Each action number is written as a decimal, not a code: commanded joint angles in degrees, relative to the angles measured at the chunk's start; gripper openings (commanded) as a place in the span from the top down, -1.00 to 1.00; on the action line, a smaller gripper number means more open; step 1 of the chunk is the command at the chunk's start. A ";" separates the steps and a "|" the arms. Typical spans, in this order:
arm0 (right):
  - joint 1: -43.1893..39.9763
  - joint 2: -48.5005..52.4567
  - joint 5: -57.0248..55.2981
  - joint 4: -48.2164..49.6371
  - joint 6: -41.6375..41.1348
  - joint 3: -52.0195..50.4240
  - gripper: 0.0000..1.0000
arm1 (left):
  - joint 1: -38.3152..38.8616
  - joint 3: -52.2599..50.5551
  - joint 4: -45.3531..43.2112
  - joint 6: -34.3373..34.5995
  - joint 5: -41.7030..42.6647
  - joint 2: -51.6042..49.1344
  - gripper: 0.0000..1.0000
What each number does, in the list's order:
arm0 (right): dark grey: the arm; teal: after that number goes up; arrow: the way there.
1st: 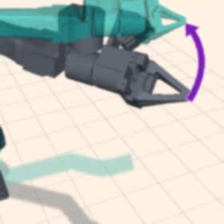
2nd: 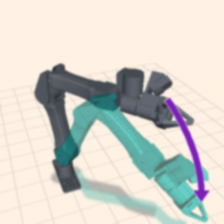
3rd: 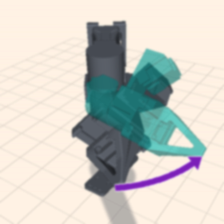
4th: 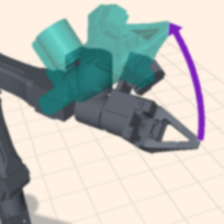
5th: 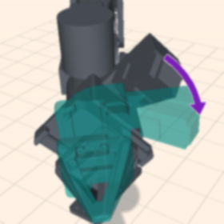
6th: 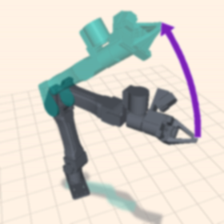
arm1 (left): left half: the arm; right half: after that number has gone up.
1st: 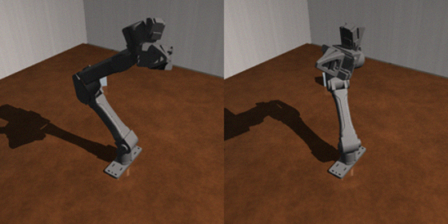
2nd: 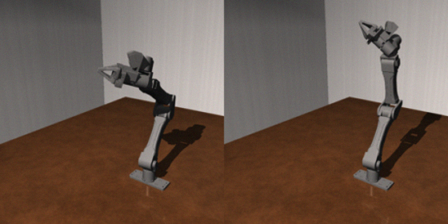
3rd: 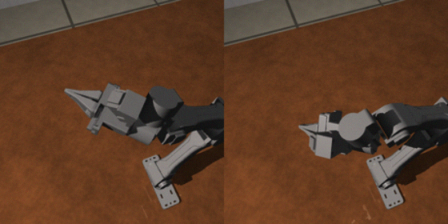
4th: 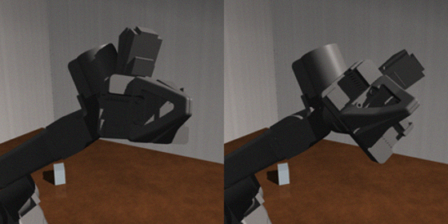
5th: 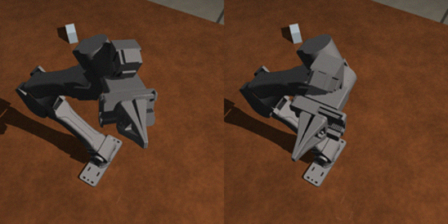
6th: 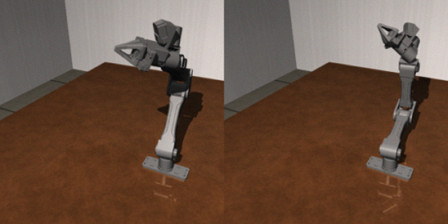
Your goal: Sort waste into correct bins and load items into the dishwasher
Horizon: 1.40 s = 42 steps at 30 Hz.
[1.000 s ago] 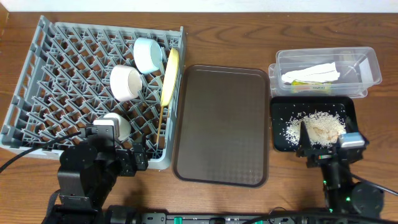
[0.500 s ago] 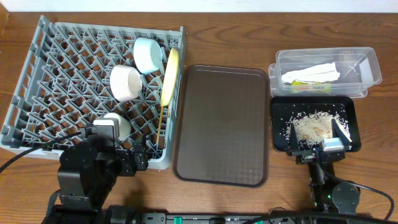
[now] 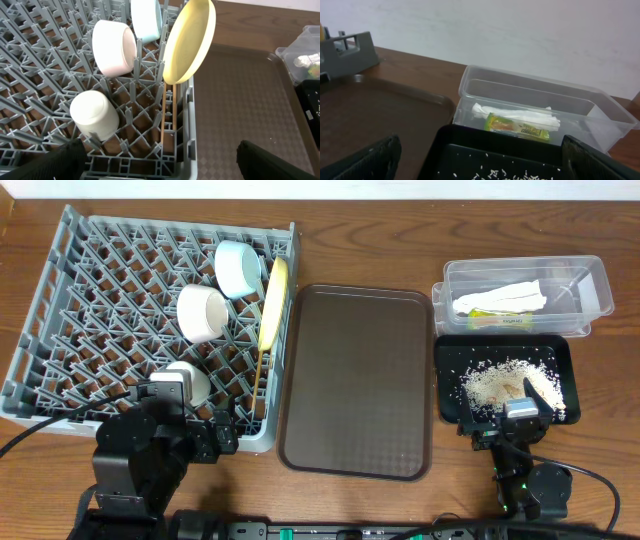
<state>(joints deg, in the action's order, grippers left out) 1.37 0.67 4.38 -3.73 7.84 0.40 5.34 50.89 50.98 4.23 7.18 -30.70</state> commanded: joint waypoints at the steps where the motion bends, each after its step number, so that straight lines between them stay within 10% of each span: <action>1: 0.55 -0.37 -0.09 -0.28 0.59 -0.09 -0.99 | -0.15 -0.22 -0.07 -0.55 0.11 0.07 -0.97; 31: 0.55 -0.33 -0.09 -0.28 0.59 -0.09 -0.98 | -2.89 -1.33 1.11 -1.66 -0.59 2.34 -0.98; 42: 0.55 -0.33 -0.09 -0.28 0.59 -0.09 -0.98 | -8.17 -27.63 -20.92 -0.96 -0.31 20.22 -0.98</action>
<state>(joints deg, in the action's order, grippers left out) 1.37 0.69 4.36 -3.77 7.94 0.40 -2.00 28.03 33.12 3.55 7.14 -13.82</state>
